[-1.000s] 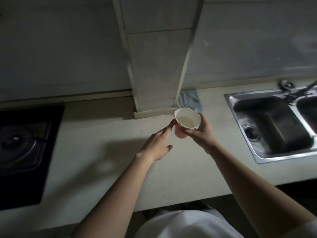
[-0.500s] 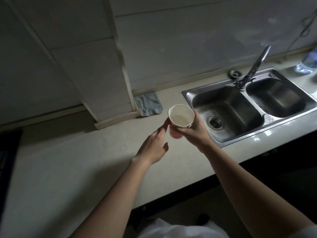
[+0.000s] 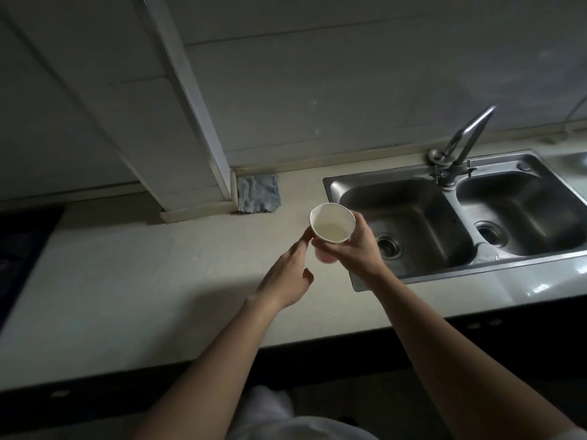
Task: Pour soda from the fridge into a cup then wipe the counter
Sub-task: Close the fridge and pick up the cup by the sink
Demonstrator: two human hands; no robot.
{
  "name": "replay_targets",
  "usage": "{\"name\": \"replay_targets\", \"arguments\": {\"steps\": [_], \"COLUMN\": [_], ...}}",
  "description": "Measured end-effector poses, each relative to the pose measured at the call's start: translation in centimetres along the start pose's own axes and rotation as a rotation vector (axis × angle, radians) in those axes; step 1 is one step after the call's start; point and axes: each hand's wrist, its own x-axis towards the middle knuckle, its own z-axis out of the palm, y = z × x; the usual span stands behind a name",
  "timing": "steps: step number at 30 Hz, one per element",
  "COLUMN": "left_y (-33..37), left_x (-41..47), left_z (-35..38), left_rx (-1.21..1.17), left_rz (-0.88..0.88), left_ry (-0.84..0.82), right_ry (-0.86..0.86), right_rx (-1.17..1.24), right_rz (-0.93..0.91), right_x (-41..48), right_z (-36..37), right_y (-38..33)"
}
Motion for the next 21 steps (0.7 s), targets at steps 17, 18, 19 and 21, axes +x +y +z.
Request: {"name": "replay_targets", "arguments": {"steps": [17, 18, 19, 21], "left_y": [-1.3, -1.4, -1.6, -1.9], "left_x": [11.9, 12.6, 13.3, 14.9], "left_z": [2.6, 2.6, 2.5, 2.5], "left_rx": [-0.236, -0.243, -0.247, -0.247], "left_rz": [-0.112, -0.127, -0.138, -0.152], "left_ry": [0.048, 0.042, 0.039, 0.039], "right_ry": [-0.040, -0.046, -0.055, -0.080], "right_rx": [-0.036, -0.038, -0.038, -0.035], "right_rz": [0.097, 0.101, 0.105, 0.098], "right_x": [10.8, 11.6, 12.4, 14.1], "right_z": [-0.5, -0.3, -0.1, 0.2], "right_y": [2.5, 2.7, 2.8, 3.5]}}
